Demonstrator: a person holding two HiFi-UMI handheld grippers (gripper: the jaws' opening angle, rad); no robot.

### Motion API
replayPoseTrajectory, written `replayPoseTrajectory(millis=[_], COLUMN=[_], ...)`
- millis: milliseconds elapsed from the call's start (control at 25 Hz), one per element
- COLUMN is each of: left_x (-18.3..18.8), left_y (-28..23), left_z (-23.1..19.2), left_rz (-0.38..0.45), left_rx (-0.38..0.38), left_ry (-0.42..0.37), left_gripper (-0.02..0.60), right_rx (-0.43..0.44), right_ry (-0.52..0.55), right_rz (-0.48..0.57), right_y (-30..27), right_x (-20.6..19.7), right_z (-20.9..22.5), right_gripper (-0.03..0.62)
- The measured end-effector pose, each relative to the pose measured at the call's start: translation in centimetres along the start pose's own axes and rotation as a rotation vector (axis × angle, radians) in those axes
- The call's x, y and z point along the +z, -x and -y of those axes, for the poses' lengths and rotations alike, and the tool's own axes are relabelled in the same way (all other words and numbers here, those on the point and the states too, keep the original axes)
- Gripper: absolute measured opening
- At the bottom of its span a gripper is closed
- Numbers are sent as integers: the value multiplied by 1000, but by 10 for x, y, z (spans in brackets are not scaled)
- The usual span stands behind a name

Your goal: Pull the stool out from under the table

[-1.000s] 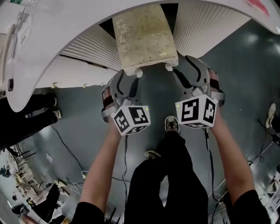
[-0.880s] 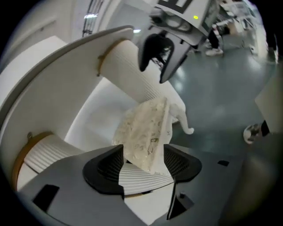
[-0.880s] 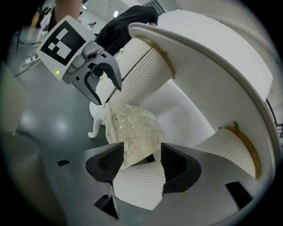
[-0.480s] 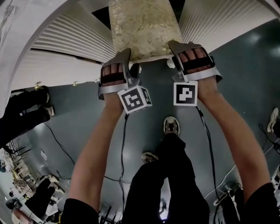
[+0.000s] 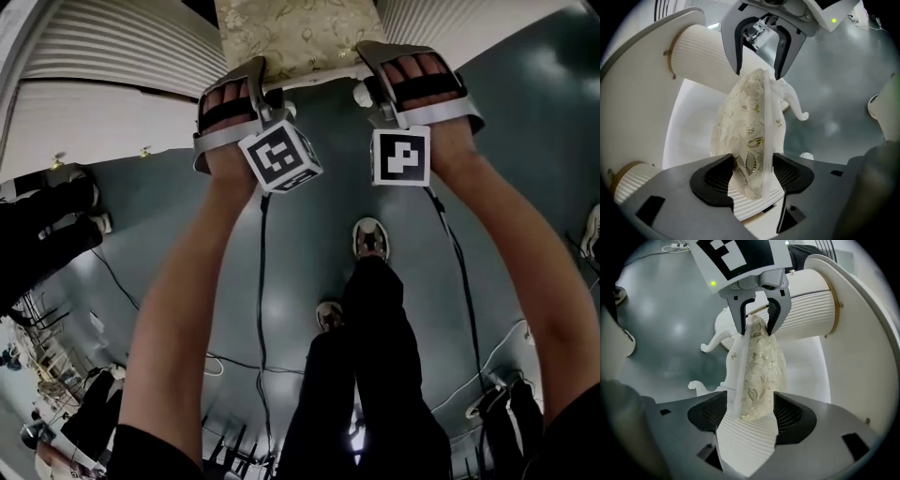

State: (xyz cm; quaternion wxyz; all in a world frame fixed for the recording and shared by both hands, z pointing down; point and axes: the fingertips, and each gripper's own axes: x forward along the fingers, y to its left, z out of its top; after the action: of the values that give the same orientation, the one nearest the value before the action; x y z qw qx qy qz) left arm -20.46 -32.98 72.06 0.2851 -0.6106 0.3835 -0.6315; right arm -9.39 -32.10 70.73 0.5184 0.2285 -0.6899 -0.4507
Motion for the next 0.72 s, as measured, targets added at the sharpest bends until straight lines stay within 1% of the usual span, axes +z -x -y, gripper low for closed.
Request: replayPoseTrajectory(millis=[120,240,320,360,400,600,720], left_x=[-2,-3,-2,-2,-2,-1,0], left_y=[1,3,4,5,7,8,5], left_z=[-1,-3,-5,-6,-6,-1,2], left_rz=[-9,-11,-7,-7,-6,22,21], left_rx=[-15,-31,-41,-46,-50,-49,-50], left_ry=[8,14,16,16,17,50,68], left_gripper=[273,262,258,256,253,245,244], right_rx=[10,11,0,-1,-1,-41,-19], right_ry=[25,53,45,30,16,6,17], right_rz=[-3,-35,-57,-60,-60,-59,-61], right_y=[-1,-10,-14,-14,-14,-18,-26], right_x=[7,3,0,1,2,5,2], right_z=[-3,0,9,13,15,14,10], right_gripper=[284,284,280,241,235,216,212])
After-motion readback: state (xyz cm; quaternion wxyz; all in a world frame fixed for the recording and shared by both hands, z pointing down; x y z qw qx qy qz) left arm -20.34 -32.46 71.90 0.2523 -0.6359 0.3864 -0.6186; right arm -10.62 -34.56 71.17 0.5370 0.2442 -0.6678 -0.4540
